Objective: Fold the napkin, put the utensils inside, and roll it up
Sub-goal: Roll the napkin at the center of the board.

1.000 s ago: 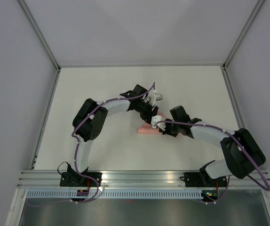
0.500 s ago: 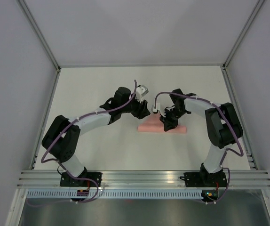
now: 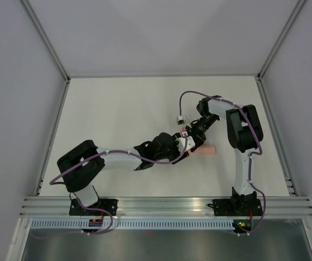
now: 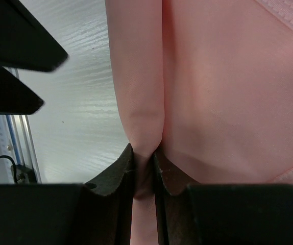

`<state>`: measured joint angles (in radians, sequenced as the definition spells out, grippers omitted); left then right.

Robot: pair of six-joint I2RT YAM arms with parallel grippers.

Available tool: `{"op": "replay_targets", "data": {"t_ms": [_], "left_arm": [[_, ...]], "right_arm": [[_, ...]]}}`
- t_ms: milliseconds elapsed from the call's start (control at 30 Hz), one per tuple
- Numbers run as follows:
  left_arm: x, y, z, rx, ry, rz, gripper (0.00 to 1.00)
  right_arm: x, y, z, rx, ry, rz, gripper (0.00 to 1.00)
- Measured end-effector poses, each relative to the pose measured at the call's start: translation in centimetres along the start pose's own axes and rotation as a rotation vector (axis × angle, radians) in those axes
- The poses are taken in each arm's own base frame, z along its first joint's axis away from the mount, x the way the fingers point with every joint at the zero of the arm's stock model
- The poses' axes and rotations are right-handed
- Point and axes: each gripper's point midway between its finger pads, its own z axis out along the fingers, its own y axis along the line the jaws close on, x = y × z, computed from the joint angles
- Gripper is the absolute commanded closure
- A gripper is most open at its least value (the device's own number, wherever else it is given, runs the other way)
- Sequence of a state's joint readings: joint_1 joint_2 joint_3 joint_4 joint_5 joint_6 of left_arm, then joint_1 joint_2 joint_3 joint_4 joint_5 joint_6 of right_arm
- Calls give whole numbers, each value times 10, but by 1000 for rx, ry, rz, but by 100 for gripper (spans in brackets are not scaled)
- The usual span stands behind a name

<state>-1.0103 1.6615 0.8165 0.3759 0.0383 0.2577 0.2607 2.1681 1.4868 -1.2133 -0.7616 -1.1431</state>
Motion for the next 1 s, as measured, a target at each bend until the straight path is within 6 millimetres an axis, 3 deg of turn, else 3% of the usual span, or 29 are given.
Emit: {"op": "replay_targets", "data": {"t_ms": [233,533,633,800,1000], "left_arm": [[16,-20,34,33,75,170,34],[34,-19,47,32,124,222,40],[36,-20,47,38,131,224,48],[36,-18,52,43,143,227,73],[34,-23,55,87,158,233,87]], "right_arm": [[6,7,3,-71,15,62,78],[8,11,4,-99,16,93,78],[9,11,4,-100,16,94,77],[11,13,4,-106,27,103,76],[13,15,1,-110,27,125,57]]}}
